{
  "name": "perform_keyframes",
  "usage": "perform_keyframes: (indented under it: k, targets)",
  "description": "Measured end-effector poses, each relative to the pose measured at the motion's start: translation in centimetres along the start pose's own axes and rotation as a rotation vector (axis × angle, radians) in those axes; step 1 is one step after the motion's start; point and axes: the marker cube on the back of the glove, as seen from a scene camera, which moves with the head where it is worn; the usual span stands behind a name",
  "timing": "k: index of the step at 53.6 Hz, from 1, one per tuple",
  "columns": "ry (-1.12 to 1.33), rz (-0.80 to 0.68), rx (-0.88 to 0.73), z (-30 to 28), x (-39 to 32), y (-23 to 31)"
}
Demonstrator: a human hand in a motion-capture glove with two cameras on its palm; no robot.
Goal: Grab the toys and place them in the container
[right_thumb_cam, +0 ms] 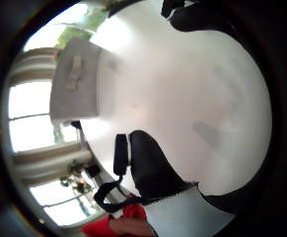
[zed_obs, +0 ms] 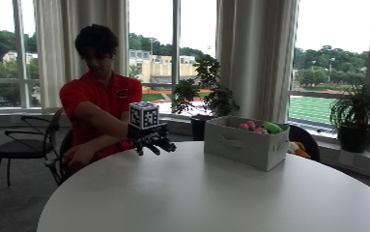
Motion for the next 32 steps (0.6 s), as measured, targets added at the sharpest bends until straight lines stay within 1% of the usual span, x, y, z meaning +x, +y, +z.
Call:
perform_keyframes:
  k: [25, 32]
  targets:
    - [-0.030, -0.001, 0.004, -0.3, 1.0, -1.0]
    - [-0.041, -0.016, -0.001, 0.0, 0.7, -0.5]
